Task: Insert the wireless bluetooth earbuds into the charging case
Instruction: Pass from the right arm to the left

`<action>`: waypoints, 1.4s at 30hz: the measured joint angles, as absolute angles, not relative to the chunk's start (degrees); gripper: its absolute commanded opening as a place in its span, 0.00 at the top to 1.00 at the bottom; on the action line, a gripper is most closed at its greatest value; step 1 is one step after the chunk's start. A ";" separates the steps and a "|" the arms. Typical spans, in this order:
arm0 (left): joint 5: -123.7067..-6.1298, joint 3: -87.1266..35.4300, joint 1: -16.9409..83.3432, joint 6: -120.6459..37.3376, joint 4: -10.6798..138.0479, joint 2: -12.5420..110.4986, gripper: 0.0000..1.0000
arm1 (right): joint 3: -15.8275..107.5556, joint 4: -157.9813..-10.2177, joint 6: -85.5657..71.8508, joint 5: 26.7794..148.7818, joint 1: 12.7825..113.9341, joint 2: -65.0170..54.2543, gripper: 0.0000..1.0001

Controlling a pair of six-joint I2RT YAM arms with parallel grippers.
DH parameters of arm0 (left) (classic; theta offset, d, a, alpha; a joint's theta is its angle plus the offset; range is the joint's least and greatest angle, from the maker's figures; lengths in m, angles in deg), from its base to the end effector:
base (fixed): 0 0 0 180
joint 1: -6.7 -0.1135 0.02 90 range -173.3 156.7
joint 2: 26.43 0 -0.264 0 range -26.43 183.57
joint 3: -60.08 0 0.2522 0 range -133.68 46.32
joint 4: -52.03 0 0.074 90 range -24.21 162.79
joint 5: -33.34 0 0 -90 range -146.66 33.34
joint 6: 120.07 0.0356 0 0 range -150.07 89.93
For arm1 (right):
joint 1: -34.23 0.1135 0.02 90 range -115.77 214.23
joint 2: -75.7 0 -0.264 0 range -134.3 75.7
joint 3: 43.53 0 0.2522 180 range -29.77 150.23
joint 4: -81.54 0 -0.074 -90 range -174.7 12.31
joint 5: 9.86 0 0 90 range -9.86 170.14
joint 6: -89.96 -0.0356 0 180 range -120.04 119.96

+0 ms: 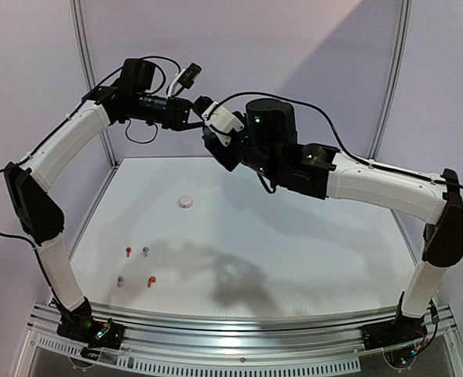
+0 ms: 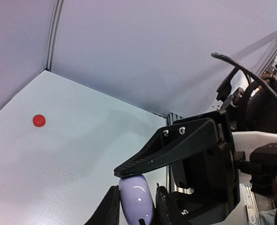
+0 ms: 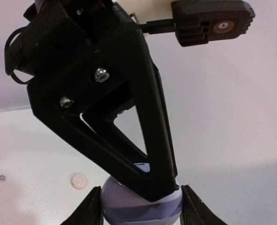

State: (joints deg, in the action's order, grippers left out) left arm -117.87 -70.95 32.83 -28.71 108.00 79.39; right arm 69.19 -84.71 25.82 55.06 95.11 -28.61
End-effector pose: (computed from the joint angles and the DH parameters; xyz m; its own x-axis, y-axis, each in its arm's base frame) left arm 0.3440 -0.2035 0.4283 -0.4380 0.2276 -0.8697 0.8989 0.0953 -0.4277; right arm 0.2276 0.3775 0.3963 0.2148 -0.4262 -0.8788 -0.5469 0.6929 -0.4698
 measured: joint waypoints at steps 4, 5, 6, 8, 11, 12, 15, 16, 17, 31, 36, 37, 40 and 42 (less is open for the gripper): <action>-117.87 -70.95 32.83 -27.57 108.79 79.39 0.72 | 69.19 -84.57 26.39 54.18 95.35 -28.68 0.79; -117.91 -70.95 32.83 -27.16 108.97 79.39 0.71 | 69.21 -84.57 26.57 53.92 95.42 -28.74 0.79; -117.93 -70.95 32.83 -26.83 109.10 79.39 0.70 | 69.23 -84.53 26.66 53.75 95.46 -28.79 0.79; -118.00 -70.95 32.83 -26.09 109.45 79.39 0.68 | 69.43 -84.47 26.94 53.27 95.59 -29.05 0.79; -118.24 -70.95 32.83 -25.30 109.97 79.39 0.66 | 70.11 -84.36 27.09 52.24 95.79 -29.55 0.79; -118.28 -70.95 32.83 -25.12 110.04 79.39 0.64 | 70.19 -84.33 27.09 52.02 95.79 -29.60 0.79; -118.72 -70.95 32.83 -24.69 110.12 79.39 0.68 | 70.50 -84.27 27.09 51.61 95.86 -29.71 0.79; -118.81 -70.95 32.83 -24.53 110.10 79.39 0.75 | 70.70 -84.18 27.09 51.54 95.86 -29.73 0.80; -118.76 -70.95 32.83 -24.27 110.06 79.39 0.80 | 70.85 -84.07 27.07 51.56 95.86 -29.75 0.80; -117.95 -70.95 32.79 -25.23 112.64 79.46 1.00 | 71.09 -82.69 28.03 50.03 96.49 -30.03 0.51; -120.10 -70.95 33.14 -23.92 113.34 79.44 1.00 | 71.11 -82.61 26.00 49.94 96.08 -30.08 0.04; -120.47 -70.95 33.36 -23.53 113.34 79.44 1.00 | 71.15 -82.39 25.52 50.14 95.57 -30.06 0.02; -120.40 -70.95 33.40 -22.54 113.38 79.44 1.00 | 71.31 -80.55 21.80 53.16 93.91 -29.92 0.01; -120.21 -70.95 33.20 -21.82 113.29 79.33 1.00 | 71.31 -77.51 18.00 58.82 92.21 -29.33 0.01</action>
